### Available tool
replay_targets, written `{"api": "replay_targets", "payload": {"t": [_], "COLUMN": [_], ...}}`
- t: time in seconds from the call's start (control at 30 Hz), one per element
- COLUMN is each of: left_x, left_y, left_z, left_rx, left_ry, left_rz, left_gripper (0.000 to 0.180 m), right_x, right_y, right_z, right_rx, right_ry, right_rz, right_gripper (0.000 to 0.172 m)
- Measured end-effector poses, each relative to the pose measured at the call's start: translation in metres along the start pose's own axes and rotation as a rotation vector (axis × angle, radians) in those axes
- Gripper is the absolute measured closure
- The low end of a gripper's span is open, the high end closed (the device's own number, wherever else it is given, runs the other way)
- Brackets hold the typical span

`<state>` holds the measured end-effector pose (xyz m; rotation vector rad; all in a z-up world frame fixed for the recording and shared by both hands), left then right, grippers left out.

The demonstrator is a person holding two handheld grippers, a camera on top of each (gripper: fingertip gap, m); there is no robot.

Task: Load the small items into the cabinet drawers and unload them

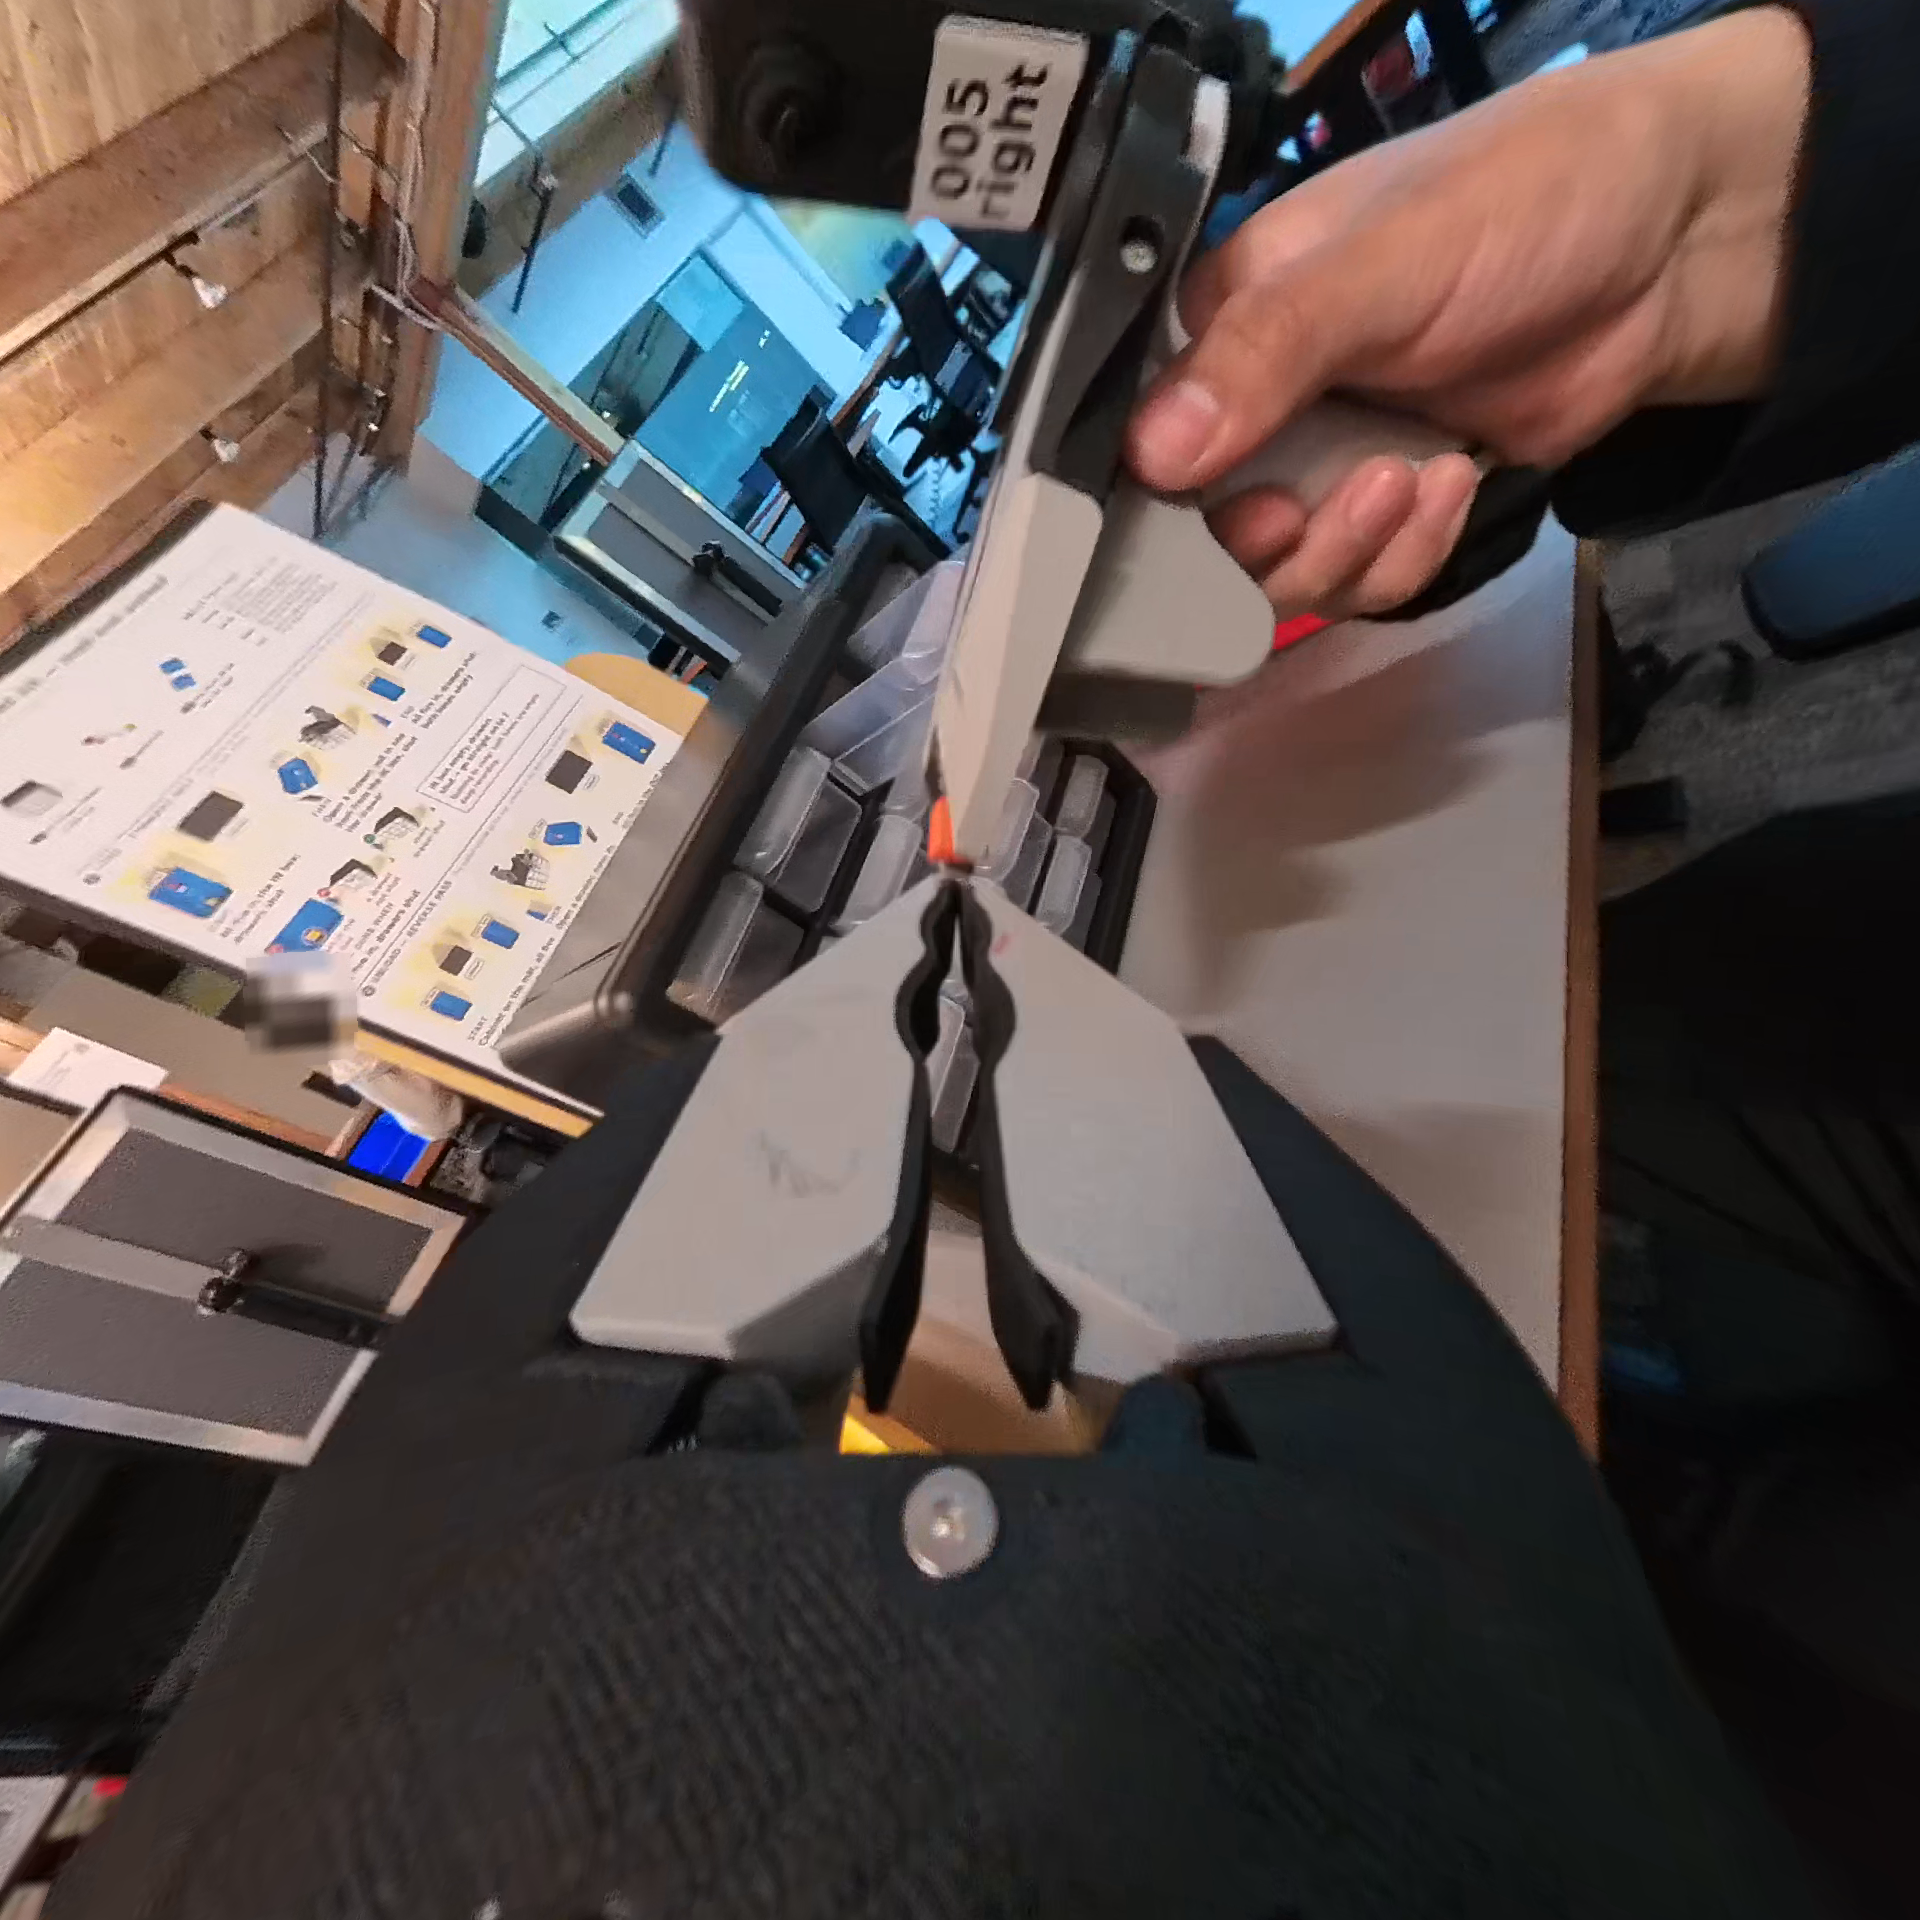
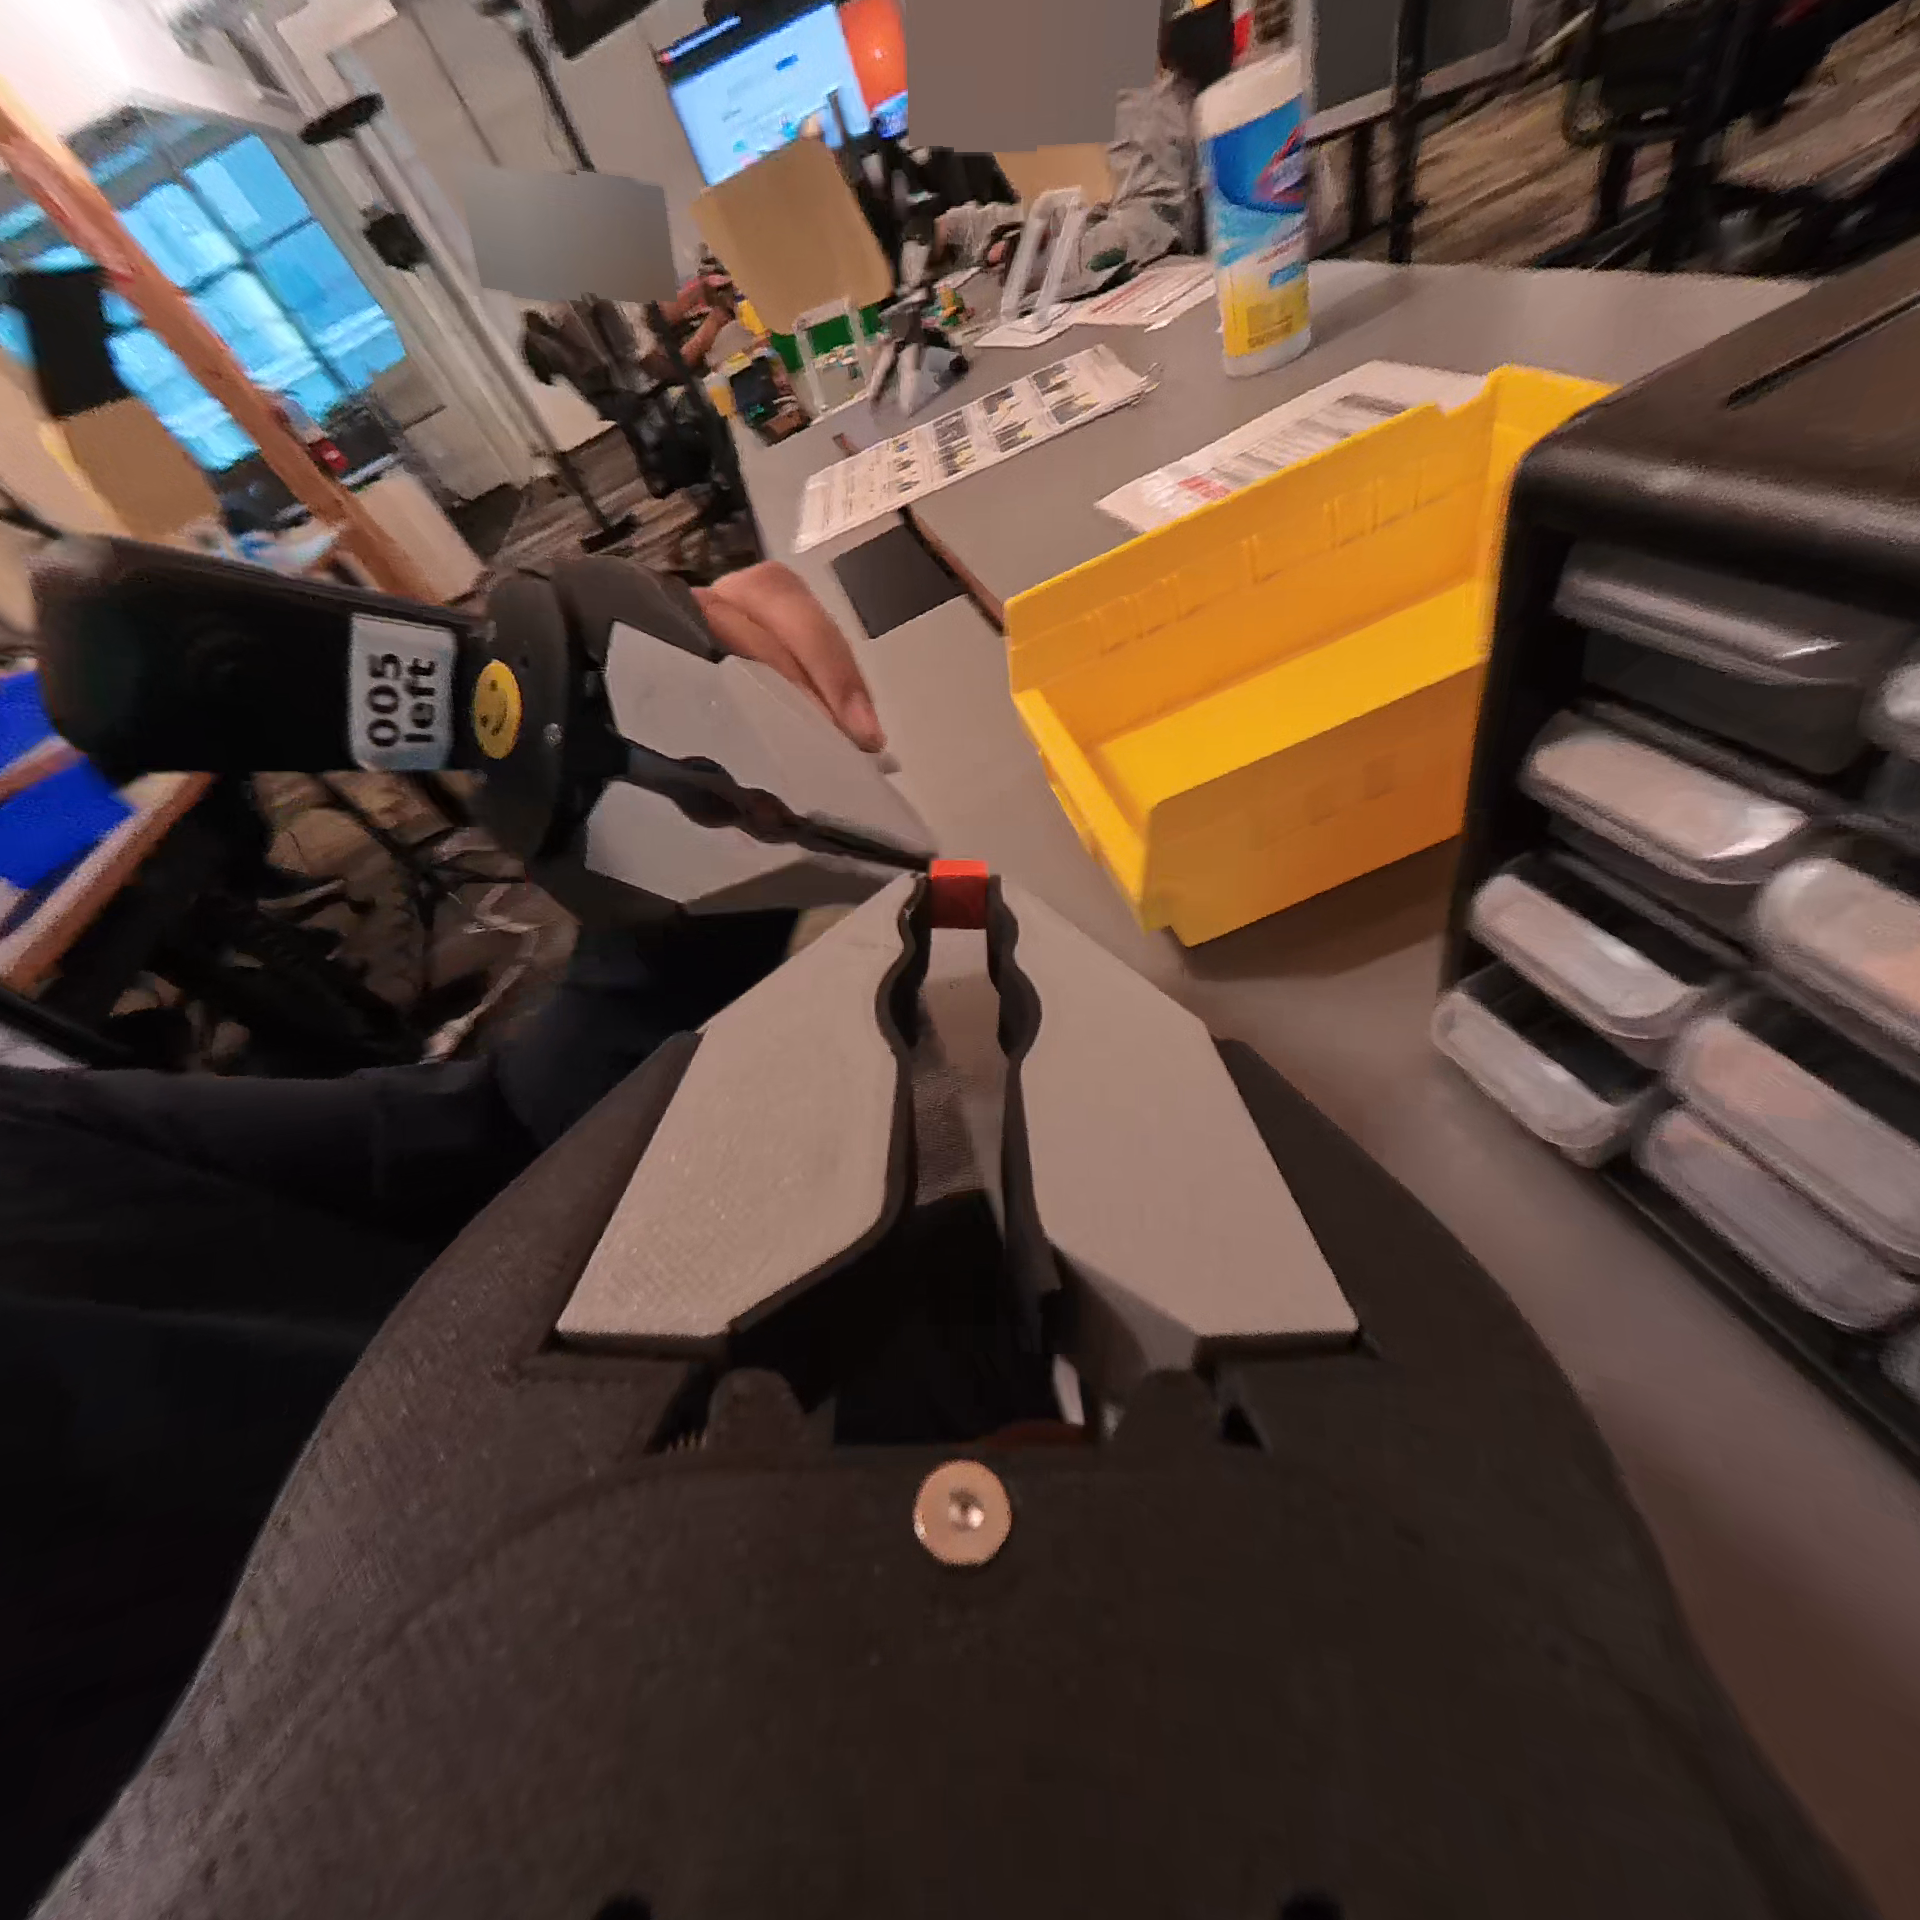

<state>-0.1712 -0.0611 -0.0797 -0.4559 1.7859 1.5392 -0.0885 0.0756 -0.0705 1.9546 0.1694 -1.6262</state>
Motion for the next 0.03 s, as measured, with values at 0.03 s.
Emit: {"api": "replay_targets", "payload": {"t": [0.03], "left_x": [0.0005], "left_y": [0.0024], "left_z": [-0.002], "left_rx": [-0.013], "left_ry": [-0.001], "left_rz": [-0.01], "left_gripper": [0.18], "right_x": [-0.005], "right_y": [-0.0016], "right_z": [-0.0074], "right_rx": [0.044], "right_ry": [-0.015], "right_rz": [-0.034], "right_gripper": [0.165]}}
Point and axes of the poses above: each gripper's, where its closed fingertips meet, z out along the fingers, x out of its underside, y = z × x across the jaws, the point moved 9 cm from there along -z, back along the fingers, and after that the axes turned 9 degrees about -y, right-handed, at the moved point
